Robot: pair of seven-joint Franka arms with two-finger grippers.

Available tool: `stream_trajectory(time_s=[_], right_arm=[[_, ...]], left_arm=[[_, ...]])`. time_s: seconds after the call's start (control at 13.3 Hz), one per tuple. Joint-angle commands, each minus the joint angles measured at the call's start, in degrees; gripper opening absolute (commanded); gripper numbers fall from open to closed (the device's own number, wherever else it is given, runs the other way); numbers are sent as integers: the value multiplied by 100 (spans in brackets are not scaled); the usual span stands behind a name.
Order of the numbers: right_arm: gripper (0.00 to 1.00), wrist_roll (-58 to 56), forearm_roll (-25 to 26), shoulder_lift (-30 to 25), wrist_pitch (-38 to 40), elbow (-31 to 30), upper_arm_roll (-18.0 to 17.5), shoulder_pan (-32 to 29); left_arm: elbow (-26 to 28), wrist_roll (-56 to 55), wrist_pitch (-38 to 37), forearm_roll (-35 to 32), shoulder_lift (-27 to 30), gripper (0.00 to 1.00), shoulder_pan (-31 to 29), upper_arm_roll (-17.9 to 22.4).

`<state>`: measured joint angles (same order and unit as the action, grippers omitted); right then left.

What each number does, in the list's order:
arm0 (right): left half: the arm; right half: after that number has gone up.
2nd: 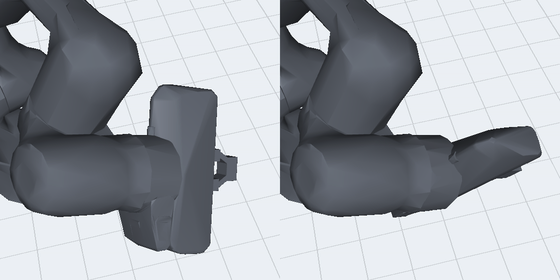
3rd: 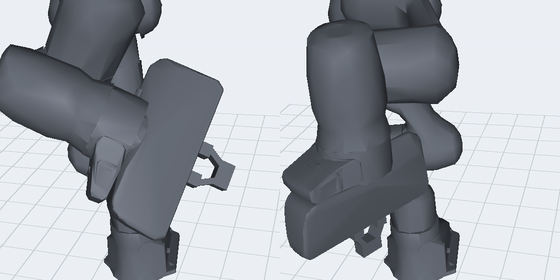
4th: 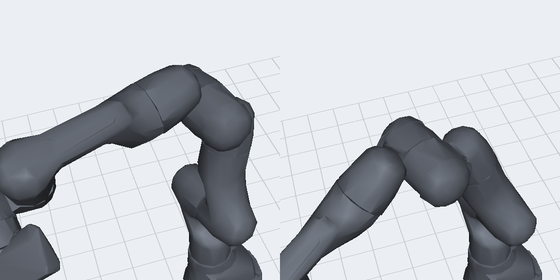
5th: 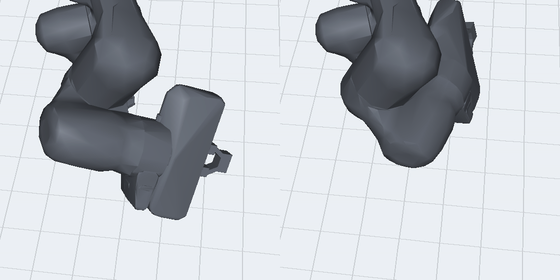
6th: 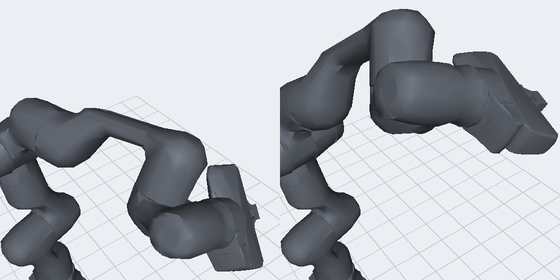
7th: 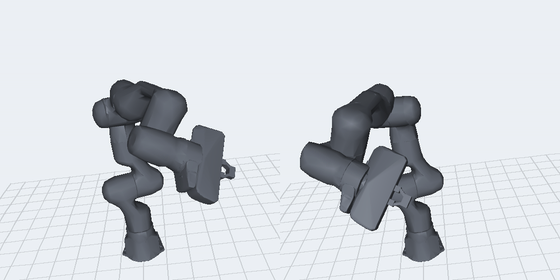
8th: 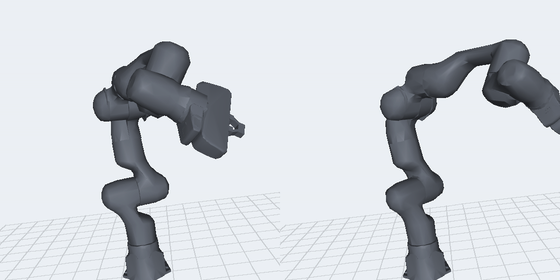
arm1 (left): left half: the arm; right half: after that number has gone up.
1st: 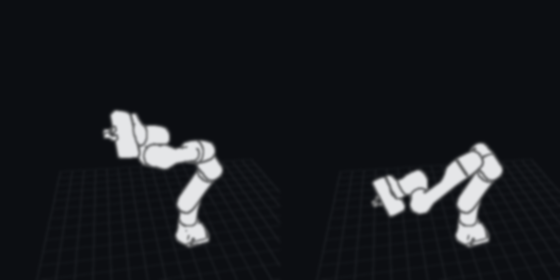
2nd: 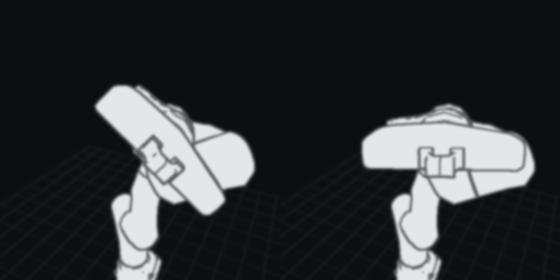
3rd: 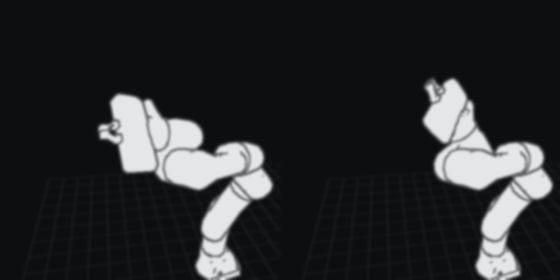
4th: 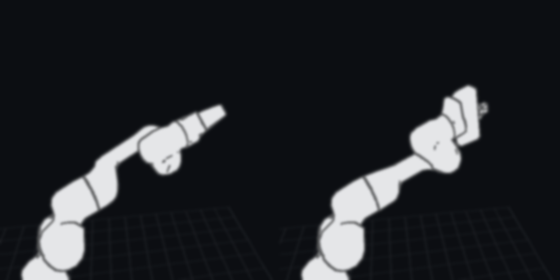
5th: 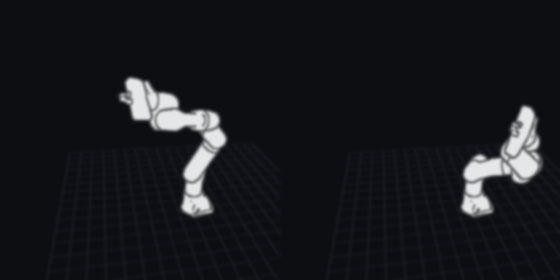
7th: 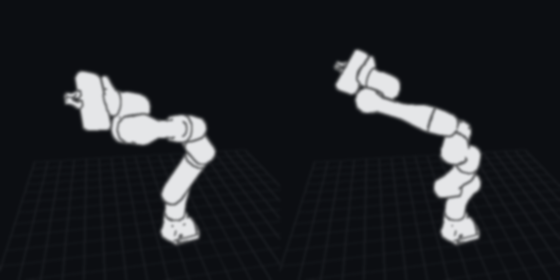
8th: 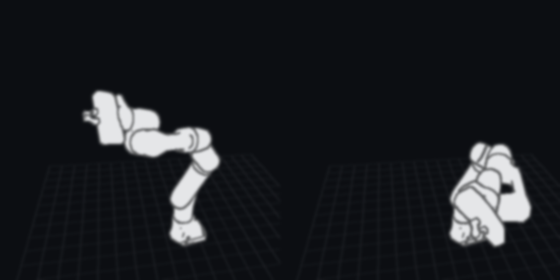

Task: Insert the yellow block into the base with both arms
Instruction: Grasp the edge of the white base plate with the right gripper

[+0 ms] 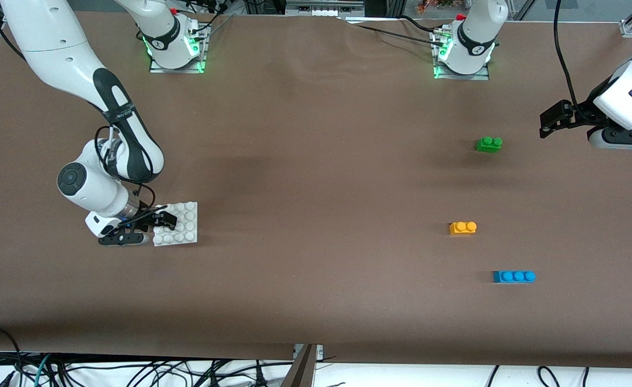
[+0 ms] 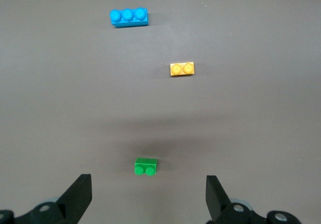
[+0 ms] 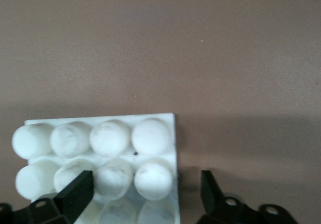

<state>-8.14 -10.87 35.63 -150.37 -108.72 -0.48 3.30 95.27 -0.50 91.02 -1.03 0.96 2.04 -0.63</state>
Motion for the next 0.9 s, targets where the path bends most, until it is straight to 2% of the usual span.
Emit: stream_trajectory(time_s=[0.0,0.15,0.83], right_arm=[[72,-162,-91,102,-89,26,-31,-58],[66,-162,-91,102,-89,44,-31,-40],[66,-66,-91,102,-106,35,-49,302]], left_arm=[[-43,32,-84,76,18,100,-19,1],[-52,32,-84,85,18,100,-19,1],[-52,32,-84,76,18,100,-19,-8]])
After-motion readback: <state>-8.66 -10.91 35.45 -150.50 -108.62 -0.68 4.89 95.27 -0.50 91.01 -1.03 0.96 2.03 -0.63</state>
